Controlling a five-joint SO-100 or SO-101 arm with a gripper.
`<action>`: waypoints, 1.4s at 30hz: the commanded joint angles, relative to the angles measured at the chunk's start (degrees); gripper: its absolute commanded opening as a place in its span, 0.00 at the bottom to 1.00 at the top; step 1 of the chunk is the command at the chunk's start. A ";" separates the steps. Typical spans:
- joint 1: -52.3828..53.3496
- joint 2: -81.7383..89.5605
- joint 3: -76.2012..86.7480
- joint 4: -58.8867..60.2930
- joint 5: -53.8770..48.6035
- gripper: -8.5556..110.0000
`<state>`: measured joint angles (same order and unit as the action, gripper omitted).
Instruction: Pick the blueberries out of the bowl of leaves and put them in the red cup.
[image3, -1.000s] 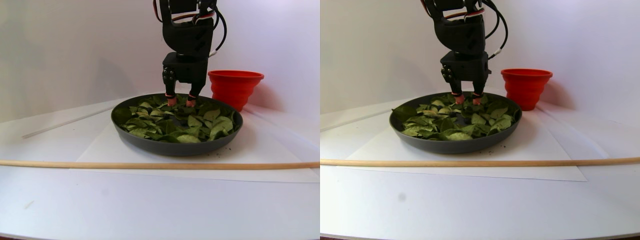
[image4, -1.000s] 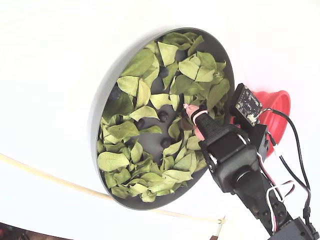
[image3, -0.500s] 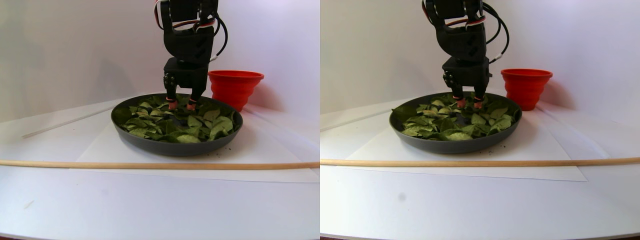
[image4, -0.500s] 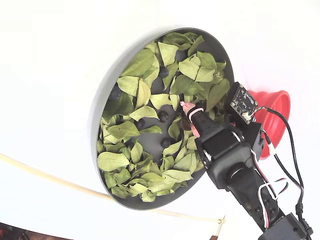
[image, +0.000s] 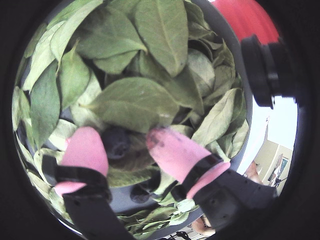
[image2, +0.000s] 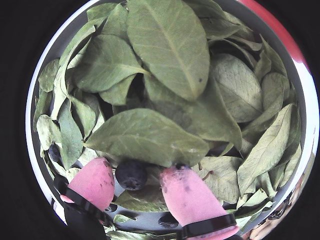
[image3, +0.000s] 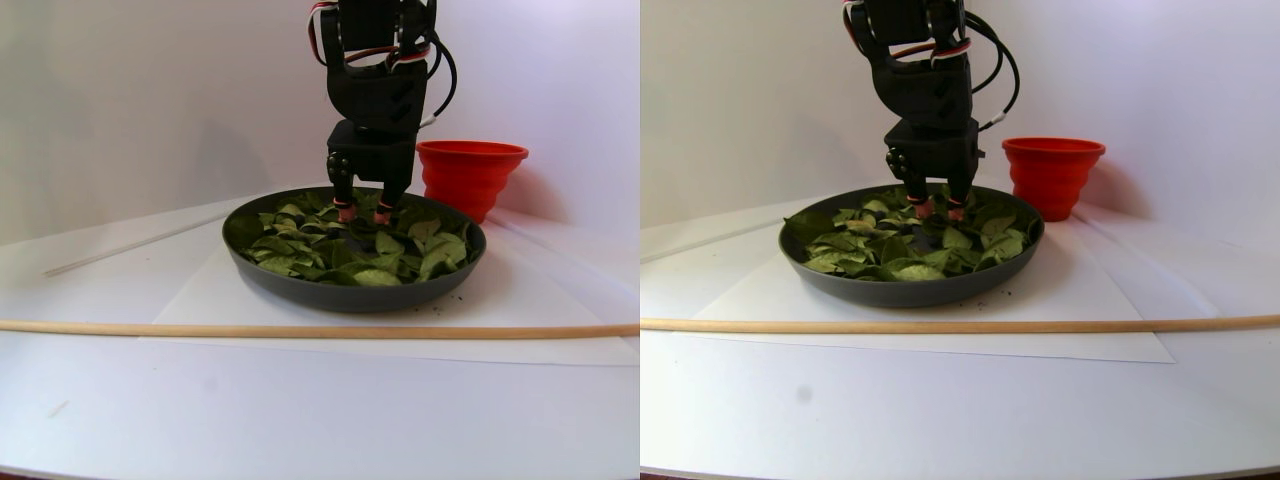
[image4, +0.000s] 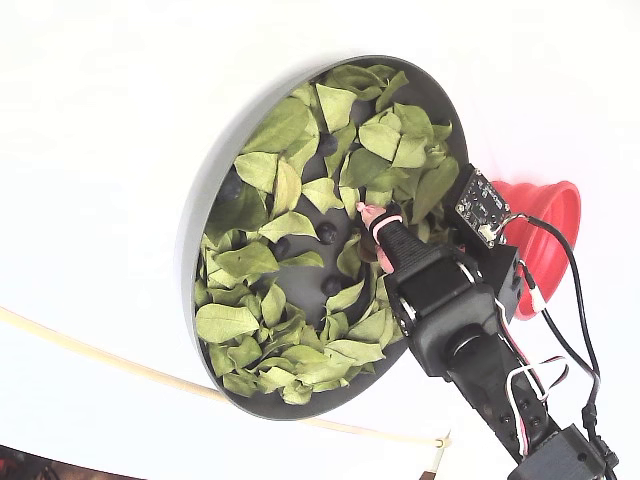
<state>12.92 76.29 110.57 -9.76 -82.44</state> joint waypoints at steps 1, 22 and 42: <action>1.32 0.88 -2.20 -0.97 0.44 0.22; 0.88 -0.79 -0.62 -2.29 0.88 0.21; 0.53 0.09 1.23 -3.52 -0.26 0.19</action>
<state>12.92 74.09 111.53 -12.74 -81.83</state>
